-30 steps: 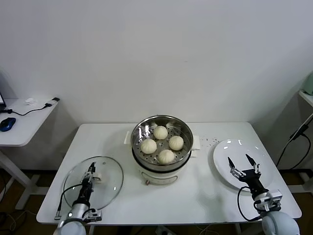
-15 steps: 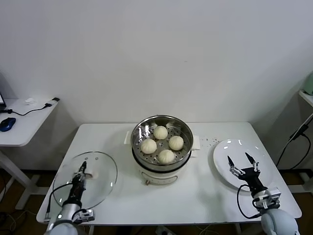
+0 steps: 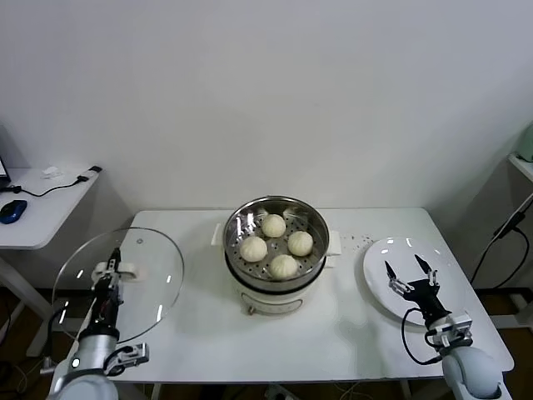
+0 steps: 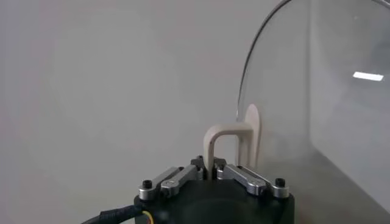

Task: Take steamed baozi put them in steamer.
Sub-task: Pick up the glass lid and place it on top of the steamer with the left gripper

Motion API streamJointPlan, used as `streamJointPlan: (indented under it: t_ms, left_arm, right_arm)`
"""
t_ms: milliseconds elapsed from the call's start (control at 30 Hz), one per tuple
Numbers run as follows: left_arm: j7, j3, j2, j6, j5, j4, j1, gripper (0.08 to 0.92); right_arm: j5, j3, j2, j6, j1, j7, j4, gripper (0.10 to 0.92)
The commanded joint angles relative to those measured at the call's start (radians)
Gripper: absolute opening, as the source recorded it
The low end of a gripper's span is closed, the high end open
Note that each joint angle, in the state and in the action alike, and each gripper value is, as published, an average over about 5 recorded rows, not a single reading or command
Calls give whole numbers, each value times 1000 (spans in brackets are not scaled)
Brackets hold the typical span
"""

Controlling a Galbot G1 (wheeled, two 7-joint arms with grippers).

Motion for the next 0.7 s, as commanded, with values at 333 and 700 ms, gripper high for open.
streamJointPlan:
  t_ms: [333, 700]
  left_arm:
    - [608, 653, 74, 485, 157, -71, -703, 154]
    - [635, 840, -216, 485, 334, 160, -795, 154]
  right_arm:
    - [-65, -49, 7, -6, 110, 26, -95, 823]
    - [-67, -14, 10, 3, 95, 23, -106, 823]
